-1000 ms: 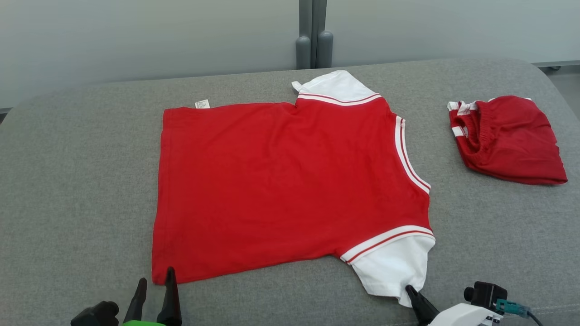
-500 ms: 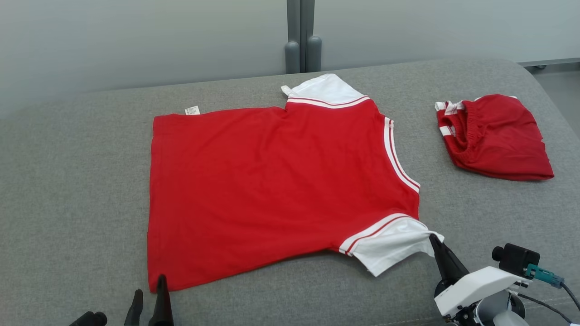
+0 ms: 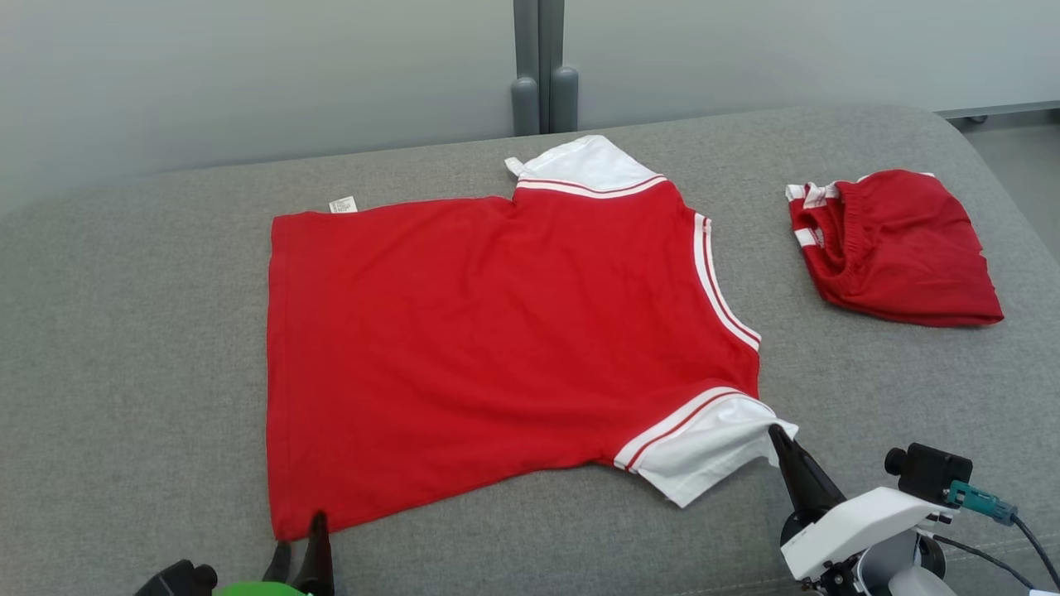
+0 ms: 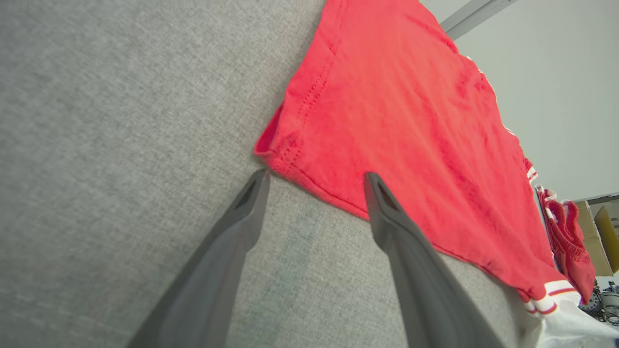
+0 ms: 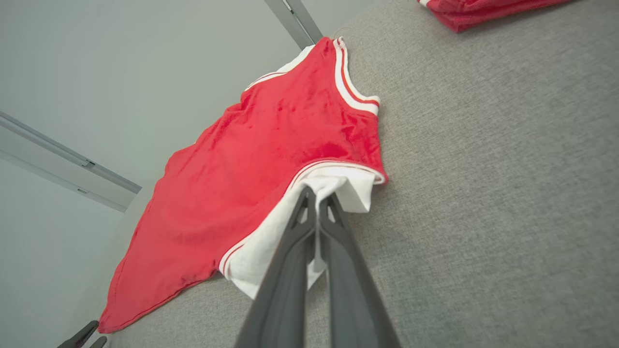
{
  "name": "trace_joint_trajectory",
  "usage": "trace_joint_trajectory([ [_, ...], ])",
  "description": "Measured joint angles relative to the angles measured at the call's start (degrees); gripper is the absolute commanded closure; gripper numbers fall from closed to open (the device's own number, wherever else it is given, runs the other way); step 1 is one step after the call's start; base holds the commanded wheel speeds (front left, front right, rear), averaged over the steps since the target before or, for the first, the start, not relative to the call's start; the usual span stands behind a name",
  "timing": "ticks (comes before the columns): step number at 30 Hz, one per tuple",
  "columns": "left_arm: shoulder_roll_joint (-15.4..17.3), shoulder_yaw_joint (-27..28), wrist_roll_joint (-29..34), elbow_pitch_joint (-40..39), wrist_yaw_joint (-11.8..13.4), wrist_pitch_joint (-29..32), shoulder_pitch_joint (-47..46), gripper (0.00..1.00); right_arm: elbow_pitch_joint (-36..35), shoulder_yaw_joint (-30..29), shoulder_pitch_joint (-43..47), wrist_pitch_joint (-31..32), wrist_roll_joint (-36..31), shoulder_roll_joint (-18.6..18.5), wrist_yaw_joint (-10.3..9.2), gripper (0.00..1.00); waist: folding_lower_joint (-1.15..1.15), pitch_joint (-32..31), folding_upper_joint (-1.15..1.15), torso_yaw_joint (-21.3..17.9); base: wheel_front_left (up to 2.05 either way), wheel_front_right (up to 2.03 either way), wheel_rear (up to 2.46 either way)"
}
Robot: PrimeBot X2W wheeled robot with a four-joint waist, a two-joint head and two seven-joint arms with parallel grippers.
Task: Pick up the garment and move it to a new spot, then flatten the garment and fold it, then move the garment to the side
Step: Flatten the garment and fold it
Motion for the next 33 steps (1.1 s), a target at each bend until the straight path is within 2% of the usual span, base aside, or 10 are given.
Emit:
trace_joint_trajectory([
  [7, 0.0, 0.0, -0.9, 3.1, 1.5, -0.1, -3.6, 0.00, -0.8, 1.1, 0.0, 0.1, -0.1, -0.1, 0.20, 1.00, 0.00, 0.9, 0.00, -0.5, 0.00, 0.00, 0.00],
  [8, 0.0, 0.1, -1.0, 3.6, 1.6, -0.1, -3.6, 0.04, -0.8, 1.2, -0.1, 0.1, -0.2, -0.1, 0.23, 1.00, 0.00, 1.1, 0.00, -0.6, 0.00, 0.00, 0.00],
  [12, 0.0, -0.2, -1.7, 5.0, 2.1, -0.2, -4.8, 0.07, -0.9, 1.2, -0.1, 0.1, -0.5, -0.2, 0.24, 1.00, 0.00, 1.5, 0.00, -0.9, 0.00, 0.00, 0.00],
  [14, 0.0, -0.3, -2.0, 5.3, 2.1, -0.3, -5.3, 0.15, -0.9, 1.2, -0.1, 0.1, -0.5, -0.3, 0.24, 1.00, 0.00, 1.7, 0.00, -1.0, 0.00, 0.00, 0.00],
  [16, 0.0, -0.3, -2.4, 5.6, 2.1, -0.7, -5.9, 0.36, -1.0, 1.2, -0.1, 0.1, -0.5, -0.4, 0.24, 1.00, 0.00, 1.8, 0.00, -1.0, 0.00, 0.00, 0.00],
  [18, 0.0, -0.4, -3.0, 6.4, 2.1, -0.7, -6.7, 0.70, -1.1, 1.2, -0.1, 0.1, -0.5, -0.4, 0.24, 1.00, 0.00, 1.9, 0.00, -1.1, 0.00, 0.00, 0.00],
  [19, 0.0, -0.4, -3.0, 6.5, 2.1, -1.0, -7.0, 0.93, -1.1, 1.2, -0.2, 0.1, -0.5, -0.4, 0.24, 1.00, 0.00, 2.0, 0.00, -1.1, 0.00, 0.00, 0.00],
  [20, 0.0, -0.5, -3.0, 6.6, 2.1, -1.2, -7.2, 1.00, -1.2, 1.2, -0.3, 0.0, -0.5, -0.4, 0.24, 1.00, 0.00, 2.0, 0.00, -1.1, 0.00, 0.00, 0.00],
  [25, -0.1, -0.4, -3.3, 6.5, 1.4, -2.7, -8.2, 1.00, -1.8, 1.1, -0.9, -0.2, -0.5, -0.6, 0.25, 1.00, 0.00, 2.2, 0.00, -1.0, 0.00, 0.00, 0.00],
  [33, -0.3, 2.7, -3.3, 2.7, -1.6, -4.2, -9.5, 1.00, -4.1, -1.6, -1.9, -2.1, -0.5, -2.3, 0.25, 1.00, 0.00, 1.6, 0.00, -0.3, 0.00, 0.00, 0.00],
])
